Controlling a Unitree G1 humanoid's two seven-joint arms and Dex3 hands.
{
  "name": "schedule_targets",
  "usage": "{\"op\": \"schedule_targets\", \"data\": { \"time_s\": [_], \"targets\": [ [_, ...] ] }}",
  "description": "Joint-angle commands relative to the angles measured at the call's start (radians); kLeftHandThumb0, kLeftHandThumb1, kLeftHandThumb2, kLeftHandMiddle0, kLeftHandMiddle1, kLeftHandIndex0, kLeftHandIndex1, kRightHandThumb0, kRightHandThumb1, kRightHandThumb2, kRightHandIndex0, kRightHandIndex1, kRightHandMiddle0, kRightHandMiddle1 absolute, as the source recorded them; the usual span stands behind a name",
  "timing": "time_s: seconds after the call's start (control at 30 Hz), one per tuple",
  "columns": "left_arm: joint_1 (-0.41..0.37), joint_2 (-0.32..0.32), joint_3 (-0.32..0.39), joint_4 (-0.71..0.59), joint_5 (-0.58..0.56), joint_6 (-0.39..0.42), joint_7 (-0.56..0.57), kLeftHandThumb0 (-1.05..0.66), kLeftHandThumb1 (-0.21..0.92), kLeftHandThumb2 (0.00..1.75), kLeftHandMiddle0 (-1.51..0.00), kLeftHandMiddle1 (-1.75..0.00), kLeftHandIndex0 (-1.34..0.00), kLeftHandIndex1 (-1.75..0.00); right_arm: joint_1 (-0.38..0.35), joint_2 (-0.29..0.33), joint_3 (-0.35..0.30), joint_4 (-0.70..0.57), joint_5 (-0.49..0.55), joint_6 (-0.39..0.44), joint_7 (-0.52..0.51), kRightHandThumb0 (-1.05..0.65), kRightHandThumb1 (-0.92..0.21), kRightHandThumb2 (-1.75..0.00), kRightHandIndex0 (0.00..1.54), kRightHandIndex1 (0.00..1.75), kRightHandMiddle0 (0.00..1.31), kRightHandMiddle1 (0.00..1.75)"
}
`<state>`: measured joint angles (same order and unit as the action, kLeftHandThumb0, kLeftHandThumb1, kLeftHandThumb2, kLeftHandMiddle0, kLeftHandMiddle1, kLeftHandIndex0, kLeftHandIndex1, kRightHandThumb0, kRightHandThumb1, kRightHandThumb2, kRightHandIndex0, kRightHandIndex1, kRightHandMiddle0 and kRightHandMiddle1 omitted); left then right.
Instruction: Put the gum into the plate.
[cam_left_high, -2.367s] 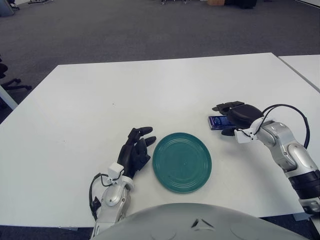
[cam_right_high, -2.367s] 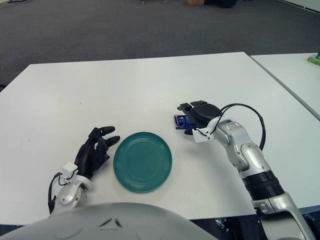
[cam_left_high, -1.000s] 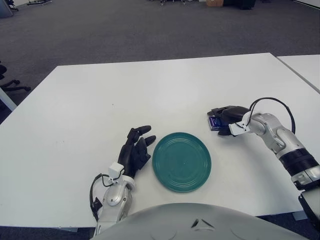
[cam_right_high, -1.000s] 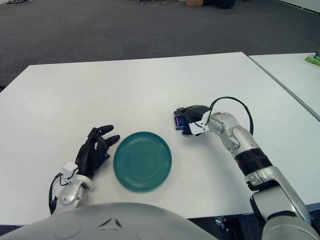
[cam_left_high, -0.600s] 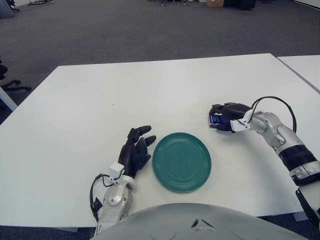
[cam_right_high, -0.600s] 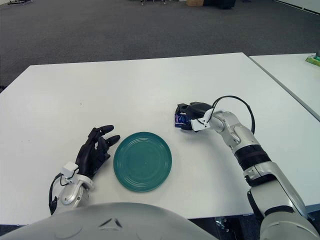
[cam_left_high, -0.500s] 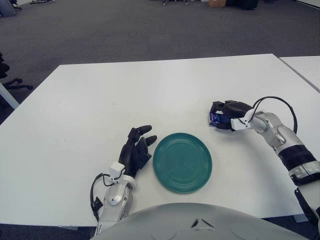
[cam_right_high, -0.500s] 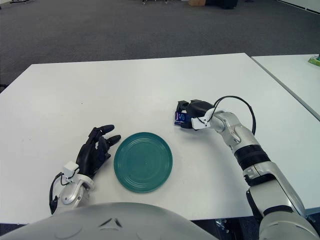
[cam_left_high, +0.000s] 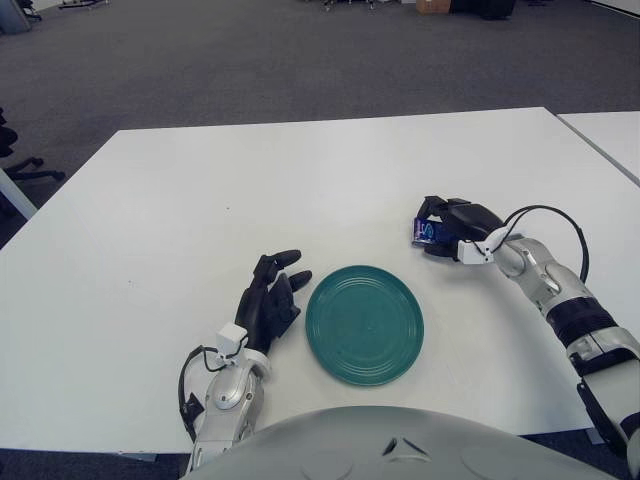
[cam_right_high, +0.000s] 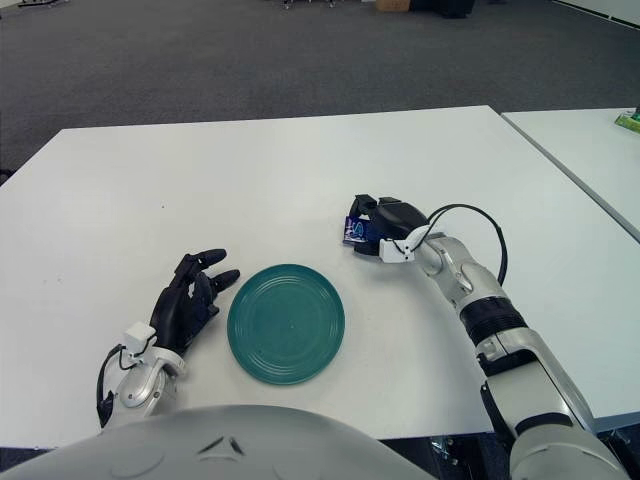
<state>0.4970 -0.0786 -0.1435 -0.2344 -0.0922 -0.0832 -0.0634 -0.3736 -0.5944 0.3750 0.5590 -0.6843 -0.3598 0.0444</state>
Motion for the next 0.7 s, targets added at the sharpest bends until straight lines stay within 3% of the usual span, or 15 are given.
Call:
{"op": "schedule_targets", "data": {
  "time_s": [0.0,0.3,0.47,0.67],
  "targets": [
    [-0.015,0.006,0.014,0.006,-0.009,-0.009,-0.001,-0.85,0.92,0.89,-0.48,-0.74,-0.19,-1.17,0.026,-0.001,0.010,-0.004,-0.021,0.008,-0.018,-0.60,-0.92,-0.83,0.85,1.75,0.66,1.75],
    [-0.016,0.009,0.018,0.004,-0.011,-0.009,-0.004,-0.84,0.92,0.89,-0.48,-0.74,-0.18,-1.16,0.011,-0.024,-0.010,-0.147,-0.035,0.032,-0.009,-0.59,-0.92,-0.83,0.84,1.75,0.65,1.75],
    [-0.015,0.018,0.019,0.000,-0.006,-0.005,-0.004,-0.85,0.92,0.89,-0.48,-0.74,-0.18,-1.15,0.051,-0.033,-0.042,-0.432,-0.037,0.087,0.077,-0.58,-0.92,-0.81,0.86,1.75,0.69,1.75],
    [-0.015,0.026,0.021,0.005,-0.007,-0.008,-0.010,-0.85,0.92,0.88,-0.49,-0.75,-0.17,-1.15,0.101,-0.018,-0.046,-0.689,-0.021,0.133,0.190,-0.54,-0.92,-0.79,0.90,1.75,0.73,1.75]
  ]
}}
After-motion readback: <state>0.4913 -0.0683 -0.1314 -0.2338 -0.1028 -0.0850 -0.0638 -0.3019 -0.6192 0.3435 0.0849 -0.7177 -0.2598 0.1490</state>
